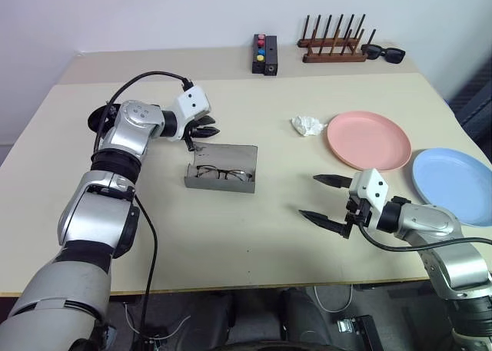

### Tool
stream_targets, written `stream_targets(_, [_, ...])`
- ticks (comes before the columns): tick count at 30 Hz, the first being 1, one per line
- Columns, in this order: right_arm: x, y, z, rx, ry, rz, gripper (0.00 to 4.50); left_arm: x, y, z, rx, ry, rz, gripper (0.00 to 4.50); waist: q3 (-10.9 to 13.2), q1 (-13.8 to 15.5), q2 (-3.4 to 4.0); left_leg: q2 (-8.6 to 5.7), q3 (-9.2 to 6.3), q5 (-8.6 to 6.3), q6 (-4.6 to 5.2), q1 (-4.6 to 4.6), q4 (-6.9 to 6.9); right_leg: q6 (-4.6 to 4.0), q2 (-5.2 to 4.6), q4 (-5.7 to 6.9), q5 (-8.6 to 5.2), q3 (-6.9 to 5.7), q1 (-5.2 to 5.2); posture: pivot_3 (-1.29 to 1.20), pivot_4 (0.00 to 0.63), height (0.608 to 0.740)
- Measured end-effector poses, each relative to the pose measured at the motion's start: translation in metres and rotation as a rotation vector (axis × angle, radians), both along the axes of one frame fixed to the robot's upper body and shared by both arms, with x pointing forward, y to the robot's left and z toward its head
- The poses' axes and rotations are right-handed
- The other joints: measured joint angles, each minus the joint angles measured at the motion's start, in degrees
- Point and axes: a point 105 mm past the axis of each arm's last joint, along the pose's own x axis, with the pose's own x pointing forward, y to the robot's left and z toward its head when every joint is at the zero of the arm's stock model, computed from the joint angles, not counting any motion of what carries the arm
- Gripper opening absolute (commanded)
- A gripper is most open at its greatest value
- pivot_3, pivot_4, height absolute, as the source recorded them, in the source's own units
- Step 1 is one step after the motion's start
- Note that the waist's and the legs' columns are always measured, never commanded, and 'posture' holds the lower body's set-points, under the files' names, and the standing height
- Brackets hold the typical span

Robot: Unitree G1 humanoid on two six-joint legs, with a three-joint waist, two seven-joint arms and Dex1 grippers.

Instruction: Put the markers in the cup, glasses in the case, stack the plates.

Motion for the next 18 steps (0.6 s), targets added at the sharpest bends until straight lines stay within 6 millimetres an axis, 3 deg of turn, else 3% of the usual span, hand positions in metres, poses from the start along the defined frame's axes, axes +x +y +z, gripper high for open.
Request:
stream_targets(4, [0.0, 0.0, 0.0, 0.001, -0.001, -0.002, 4.5, 0.003, -0.013, 0.002, -0.014, -0.022, -0.005, 0.04, 0.0, -0.09, 0.0, 0.0, 0.0, 0.0, 0.0, -0.01, 0.0, 0.0, 0.0, 0.0, 0.0, 0.0, -0.01, 0.0, 0.15, 0.74])
stream_targets(8, [0.0, 0.0, 0.0, 0.001, -0.002, -0.003, 4.5, 0.004, -0.016, 0.006, -0.003, -0.035, -0.007, 0.04, 0.0, -0.2, 0.0, 0.0, 0.01, 0.0, 0.0, 0.0, -0.01, 0.0, 0.0, 0.0, 0.0, 0.0, -0.01, 0.0, 0.15, 0.74])
stream_targets(18, [-0.001, 0.003, 0.003, 0.0, -0.008, -0.01, 4.5, 0.001, -0.017, -0.011, 0.082, 0.009, -0.033, 0.04, 0.0, -0.11, 0.0, -0.01, 0.01, 0.0, 0.0, -0.01, 0.01, 0.01, 0.0, 0.0, 0.01, 0.0, -0.02, 0.0, 0.15, 0.74])
